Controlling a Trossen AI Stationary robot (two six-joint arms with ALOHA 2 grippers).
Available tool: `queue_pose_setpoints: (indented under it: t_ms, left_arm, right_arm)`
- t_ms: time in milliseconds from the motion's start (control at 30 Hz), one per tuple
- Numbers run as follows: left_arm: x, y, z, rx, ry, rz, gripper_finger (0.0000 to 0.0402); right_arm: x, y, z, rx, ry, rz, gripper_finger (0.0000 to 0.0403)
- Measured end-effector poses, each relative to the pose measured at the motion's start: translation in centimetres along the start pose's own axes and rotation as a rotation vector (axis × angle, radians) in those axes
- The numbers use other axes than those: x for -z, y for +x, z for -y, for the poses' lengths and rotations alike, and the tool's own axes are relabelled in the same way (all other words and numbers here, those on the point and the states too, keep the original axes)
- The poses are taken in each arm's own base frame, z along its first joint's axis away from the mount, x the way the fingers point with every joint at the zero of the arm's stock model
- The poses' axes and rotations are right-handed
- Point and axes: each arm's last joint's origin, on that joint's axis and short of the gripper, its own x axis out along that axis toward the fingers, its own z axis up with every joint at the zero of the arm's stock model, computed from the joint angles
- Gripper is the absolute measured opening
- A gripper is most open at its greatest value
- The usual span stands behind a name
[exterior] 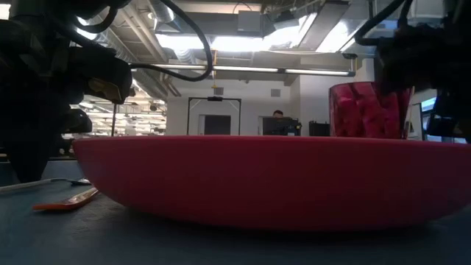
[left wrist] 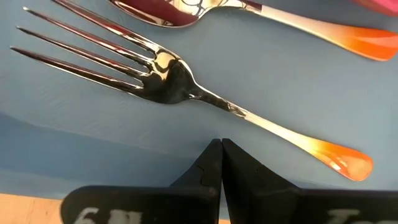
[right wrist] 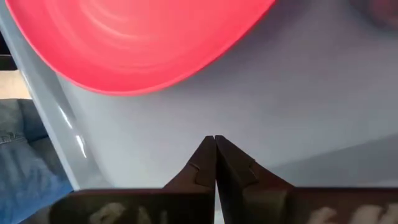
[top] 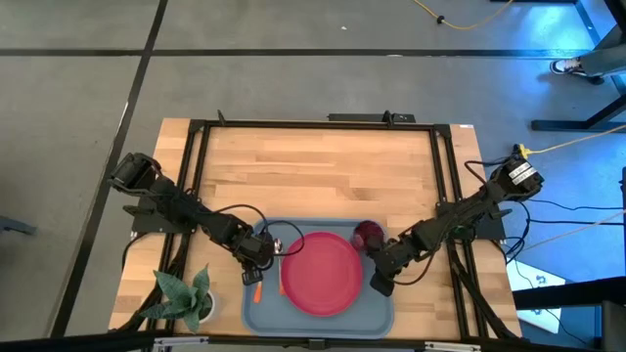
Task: Pick and place plate/cup/fork/spoon on tray
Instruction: Adjust the red glass on the blue serving tray
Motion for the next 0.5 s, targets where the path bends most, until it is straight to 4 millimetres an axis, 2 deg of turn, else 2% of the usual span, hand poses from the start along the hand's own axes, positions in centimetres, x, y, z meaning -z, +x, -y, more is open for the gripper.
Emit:
queue_pose_setpoints:
  t_ms: [233,500]
  left_arm:
    - [0.0,0.0,0.0,-0.004,0.0,-0.004,0.0]
    - [0.0,0.0,0.0,-0.004,0.035,-0.004,0.0]
  right_arm:
    - [-0.1,-0.1,0.0,-0.02,0.033,-0.033,0.0003]
    - [-0.5,-1.1,-1.6,-0.002,-0.03,-0.043,0.0003]
